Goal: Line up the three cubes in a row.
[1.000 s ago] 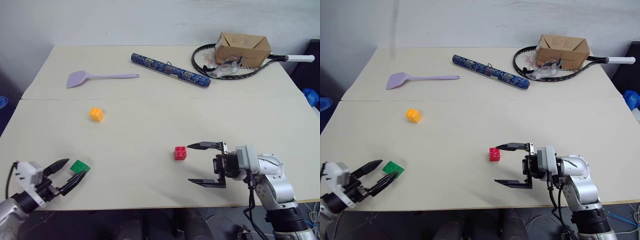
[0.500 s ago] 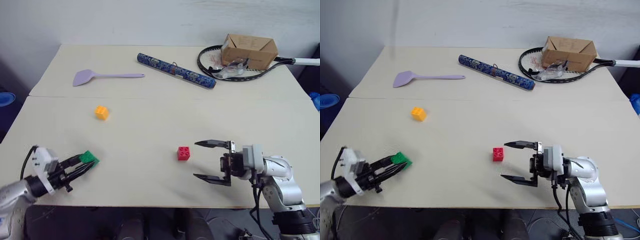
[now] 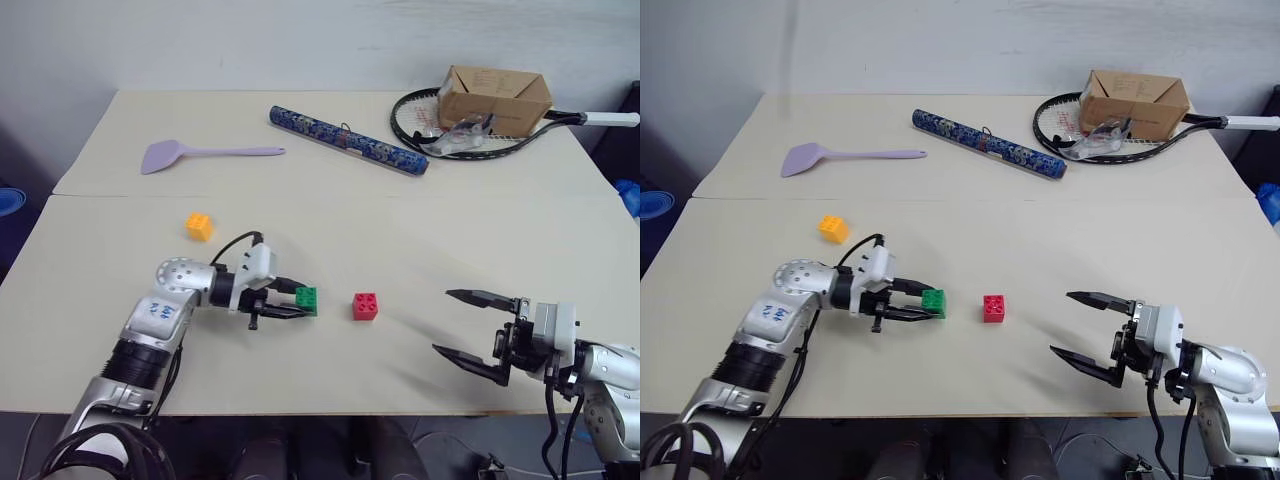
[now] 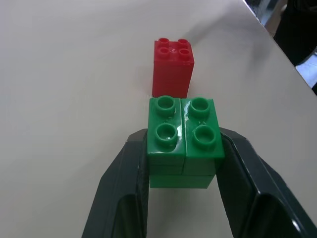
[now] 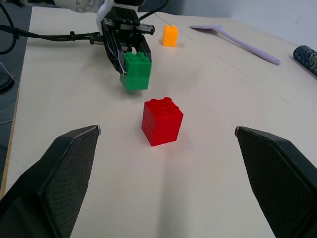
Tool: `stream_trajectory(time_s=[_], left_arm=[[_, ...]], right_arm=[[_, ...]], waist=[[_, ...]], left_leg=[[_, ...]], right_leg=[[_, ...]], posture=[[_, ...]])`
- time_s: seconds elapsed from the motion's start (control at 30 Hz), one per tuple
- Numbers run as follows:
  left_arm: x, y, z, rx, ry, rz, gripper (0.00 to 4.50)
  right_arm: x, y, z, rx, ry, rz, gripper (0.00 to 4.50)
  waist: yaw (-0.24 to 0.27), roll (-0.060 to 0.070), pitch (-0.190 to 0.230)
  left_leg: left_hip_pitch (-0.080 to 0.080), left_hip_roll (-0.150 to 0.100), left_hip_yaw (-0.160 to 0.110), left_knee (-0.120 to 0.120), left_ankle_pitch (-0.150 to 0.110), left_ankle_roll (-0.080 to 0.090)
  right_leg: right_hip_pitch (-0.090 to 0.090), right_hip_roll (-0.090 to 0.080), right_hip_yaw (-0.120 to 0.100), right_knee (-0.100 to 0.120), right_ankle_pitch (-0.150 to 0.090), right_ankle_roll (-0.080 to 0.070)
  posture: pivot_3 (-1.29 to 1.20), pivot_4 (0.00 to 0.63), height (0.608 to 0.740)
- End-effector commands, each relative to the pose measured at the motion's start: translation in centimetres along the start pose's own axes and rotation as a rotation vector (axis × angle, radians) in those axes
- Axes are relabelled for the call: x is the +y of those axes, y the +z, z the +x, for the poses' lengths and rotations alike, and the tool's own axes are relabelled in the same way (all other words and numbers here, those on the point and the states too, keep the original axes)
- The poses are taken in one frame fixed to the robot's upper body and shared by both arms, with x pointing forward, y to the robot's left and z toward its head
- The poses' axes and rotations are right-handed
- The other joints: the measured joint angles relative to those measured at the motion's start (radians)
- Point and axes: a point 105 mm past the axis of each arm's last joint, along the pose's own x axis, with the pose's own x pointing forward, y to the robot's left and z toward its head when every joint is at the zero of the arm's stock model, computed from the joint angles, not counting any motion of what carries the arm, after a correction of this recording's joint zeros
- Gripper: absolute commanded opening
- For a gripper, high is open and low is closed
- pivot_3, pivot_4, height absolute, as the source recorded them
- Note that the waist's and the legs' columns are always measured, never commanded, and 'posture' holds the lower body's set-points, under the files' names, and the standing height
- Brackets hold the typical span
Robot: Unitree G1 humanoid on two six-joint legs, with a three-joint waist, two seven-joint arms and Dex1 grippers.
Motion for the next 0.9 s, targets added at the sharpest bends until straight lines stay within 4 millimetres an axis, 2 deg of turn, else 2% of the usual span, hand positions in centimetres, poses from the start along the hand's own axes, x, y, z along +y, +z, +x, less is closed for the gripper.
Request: stream_trajectory(time_s=[0.03,0.27,0.3,0.4,0.53,0.57,0.67,0.77,0.9], left_arm=[[0.4,0.1,0.2,0.015,0.003,0.042,1.48],[0.0,-0.6,0.0,0.027,-0.028,0.026,1.48],[0.1,-0.5,-0.1,0.02,-0.026,0.013,2.2],[0.5,0.2,-0.4,-0.011,0.014,0.038,3.0],[0.1,0.7,-1.7,-0.043,0.05,0.08,4.23],[-0.1,0.9,-2.7,-0.061,0.081,0.083,4.49],[-1.0,1.0,-6.0,-0.1,0.192,0.065,4.49],[-1.8,0.9,-10.2,-0.166,0.411,0.019,4.49],[-3.4,-2.1,-16.6,-0.172,0.756,-0.126,4.49]], right_arm=[[-0.1,1.2,-0.4,-0.008,-0.038,-0.051,4.5],[0.6,0.9,-0.6,0.001,-0.061,-0.029,4.5],[0.6,0.9,-0.5,0.002,-0.061,-0.027,4.5],[0.4,0.8,-0.4,0.001,-0.059,-0.024,4.5],[0.2,0.9,-0.3,-0.001,-0.047,-0.025,4.5],[0.1,1.0,-0.3,-0.003,-0.045,-0.026,4.5],[-0.1,1.1,-0.1,-0.013,-0.04,-0.026,4.5],[-0.2,1.4,0.3,-0.046,-0.043,-0.018,4.5],[-2.2,2.4,1.3,-0.153,-0.164,-0.013,4.5]], waist=[[0.001,0.0,0.0],[0.004,0.0,0.0],[0.005,0.0,0.0],[0.006,0.0,0.0],[0.005,0.0,0.0],[0.002,0.0,0.0],[-0.008,0.0,0.0],[-0.006,0.0,0.0],[-0.004,0.0,0.0]], left_leg=[[0.0,0.0,-0.001,0.001,0.0,0.0],[-0.001,0.0,-0.002,0.002,0.0,0.0],[-0.001,0.0,-0.002,0.002,0.0,0.0],[-0.001,0.0,-0.003,0.002,0.0,0.0],[-0.001,0.0,-0.003,0.003,0.0,0.0],[-0.001,0.0,-0.003,0.003,0.0,0.0],[-0.001,0.001,-0.003,0.002,0.0,0.0],[-0.001,0.002,-0.004,0.002,-0.001,-0.001],[0.0,0.002,-0.005,0.003,-0.001,-0.001]], right_leg=[[0.0,-0.001,0.002,0.0,0.0,0.0],[0.001,-0.002,0.003,0.0,0.0,0.0],[0.001,-0.002,0.003,0.0,0.0,0.0],[0.001,-0.002,0.003,0.0,0.0,0.0],[0.001,-0.002,0.003,0.0,0.0,0.0],[0.001,-0.002,0.002,0.0,0.0,0.0],[0.0,-0.002,0.003,0.0,0.0,0.0],[0.0,-0.002,0.003,0.0,0.0,0.0],[0.001,-0.004,0.003,-0.003,0.0,-0.001]], posture=[[0.0,0.15,0.74],[0.0,0.15,0.74],[0.0,0.15,0.74],[0.0,0.15,0.74],[0.0,0.15,0.74],[0.0,0.15,0.74],[0.0,0.15,0.74],[0.0,0.15,0.74],[0.0,0.15,0.74]])
